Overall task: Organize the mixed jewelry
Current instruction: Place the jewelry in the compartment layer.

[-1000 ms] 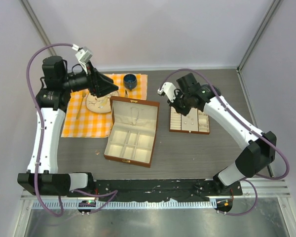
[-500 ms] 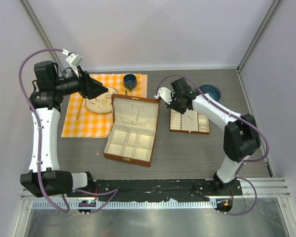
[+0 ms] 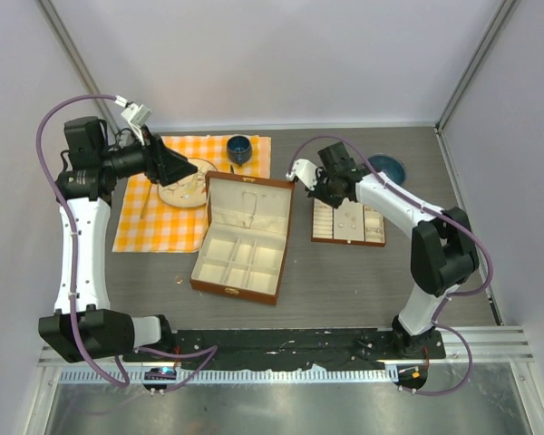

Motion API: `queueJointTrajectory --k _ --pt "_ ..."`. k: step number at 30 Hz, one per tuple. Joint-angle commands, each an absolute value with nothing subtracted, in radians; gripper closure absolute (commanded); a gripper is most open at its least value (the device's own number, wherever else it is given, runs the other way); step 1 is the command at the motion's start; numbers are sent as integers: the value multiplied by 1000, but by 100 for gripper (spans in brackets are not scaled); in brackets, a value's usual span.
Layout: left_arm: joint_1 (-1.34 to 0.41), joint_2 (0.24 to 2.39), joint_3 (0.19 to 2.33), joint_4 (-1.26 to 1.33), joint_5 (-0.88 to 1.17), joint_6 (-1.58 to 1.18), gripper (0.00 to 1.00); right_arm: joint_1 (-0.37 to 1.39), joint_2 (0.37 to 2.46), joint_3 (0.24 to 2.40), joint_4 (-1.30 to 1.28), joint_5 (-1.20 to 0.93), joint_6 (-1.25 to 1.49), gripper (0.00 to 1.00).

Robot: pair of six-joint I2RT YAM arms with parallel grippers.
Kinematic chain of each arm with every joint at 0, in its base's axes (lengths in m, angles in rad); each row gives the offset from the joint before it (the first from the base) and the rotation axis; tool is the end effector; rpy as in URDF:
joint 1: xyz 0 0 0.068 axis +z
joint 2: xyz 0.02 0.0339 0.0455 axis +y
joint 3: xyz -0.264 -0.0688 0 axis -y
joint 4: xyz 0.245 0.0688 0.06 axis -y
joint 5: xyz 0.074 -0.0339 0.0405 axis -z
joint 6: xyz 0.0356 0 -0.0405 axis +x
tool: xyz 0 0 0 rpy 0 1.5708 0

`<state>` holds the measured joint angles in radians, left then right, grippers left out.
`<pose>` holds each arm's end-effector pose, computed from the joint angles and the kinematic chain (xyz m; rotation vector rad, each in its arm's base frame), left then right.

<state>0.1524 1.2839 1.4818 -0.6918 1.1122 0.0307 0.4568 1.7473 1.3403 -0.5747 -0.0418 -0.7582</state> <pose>0.2547 0.0068 0.4312 0.5522 1.8197 -1.0060 0.3368 0.1672 0.2404 -1.4702 2.0865 -0.0635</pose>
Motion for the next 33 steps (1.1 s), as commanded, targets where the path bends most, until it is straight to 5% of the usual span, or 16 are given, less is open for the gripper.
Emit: queueJointTrajectory --k 1,8,33 --pt "160 1278 1468 -647 1150 12 43 459 1635 1331 -615 -95 -752 99" --pt "160 1281 1448 -582 1169 -58 43 457 1543 1364 -644 -107 -724 99" --pt "161 1267 1424 -594 1189 -21 43 407 1807 1397 -607 -239 -719 99"
